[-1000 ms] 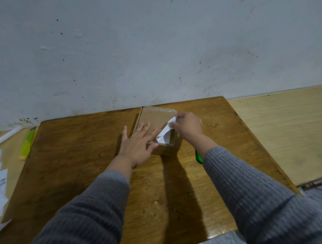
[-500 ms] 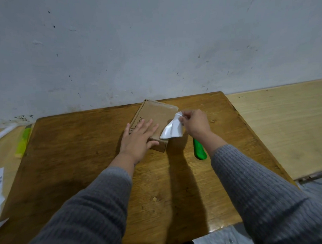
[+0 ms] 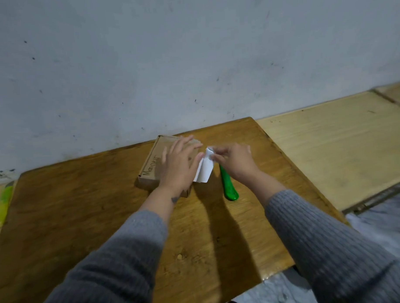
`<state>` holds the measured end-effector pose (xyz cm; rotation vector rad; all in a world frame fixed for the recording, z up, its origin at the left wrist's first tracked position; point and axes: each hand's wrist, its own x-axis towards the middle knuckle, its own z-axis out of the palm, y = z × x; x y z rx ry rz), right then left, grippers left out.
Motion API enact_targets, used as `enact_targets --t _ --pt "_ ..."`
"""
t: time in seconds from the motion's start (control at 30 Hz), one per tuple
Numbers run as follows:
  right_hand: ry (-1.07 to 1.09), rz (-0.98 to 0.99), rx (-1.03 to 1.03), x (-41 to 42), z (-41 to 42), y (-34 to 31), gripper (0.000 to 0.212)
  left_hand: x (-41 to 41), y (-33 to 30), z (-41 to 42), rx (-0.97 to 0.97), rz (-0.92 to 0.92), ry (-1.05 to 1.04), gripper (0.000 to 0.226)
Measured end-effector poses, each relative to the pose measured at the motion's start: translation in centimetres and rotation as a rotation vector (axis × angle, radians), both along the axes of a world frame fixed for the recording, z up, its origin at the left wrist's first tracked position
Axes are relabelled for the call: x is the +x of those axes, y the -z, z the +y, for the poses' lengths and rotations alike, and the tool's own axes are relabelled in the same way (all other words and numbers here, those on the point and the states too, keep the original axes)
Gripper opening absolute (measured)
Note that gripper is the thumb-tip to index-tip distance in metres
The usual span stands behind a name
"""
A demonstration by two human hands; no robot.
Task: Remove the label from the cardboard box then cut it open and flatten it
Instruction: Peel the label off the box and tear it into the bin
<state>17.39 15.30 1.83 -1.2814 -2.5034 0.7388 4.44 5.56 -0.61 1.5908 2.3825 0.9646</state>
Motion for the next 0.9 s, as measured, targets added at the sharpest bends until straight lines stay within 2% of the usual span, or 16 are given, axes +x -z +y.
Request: enact_targets --t 0.1,0.33,0.4,0.47,0.5,0.6,0.77,0.9 --pt "-0.025 -0.021 0.021 2.1 -0.1 -0.1 0.033 1.7 -0.5 1.5 0.026 -0.033 0.039 0.027" --pt "0.083 -0.127 0.157 9.2 0.3 -1.4 0.033 8.7 -2.5 4.1 0.029 -0.081 0.030 0.017" --pt "0.159 -0.131 0.131 11.7 0.9 -1.6 0.043 10.9 -2.3 5.2 0.028 -0.051 0.055 0.015" --pt "0.237 -0.117 0.047 14.6 1.6 -1.8 0.069 13.5 -1.9 6.0 0.006 -0.044 0.080 0.015" --pt "0.261 -0.098 0.018 16.4 2.1 -2.0 0.075 15.4 -1.9 6.2 0.010 -0.044 0.089 0.015" --pt "0.256 -0.046 -0.031 22.0 2.7 -1.9 0.063 21.0 -2.0 6.9 0.015 -0.026 0.107 0.013" --pt "0.236 0.043 -0.225 31.8 4.3 -0.5 0.045 29.5 -0.9 8.1 -0.044 -0.041 0.169 0.014" --pt "0.278 0.101 -0.190 39.0 4.8 0.2 0.030 36.8 0.1 8.8 -0.067 -0.079 0.204 0.013"
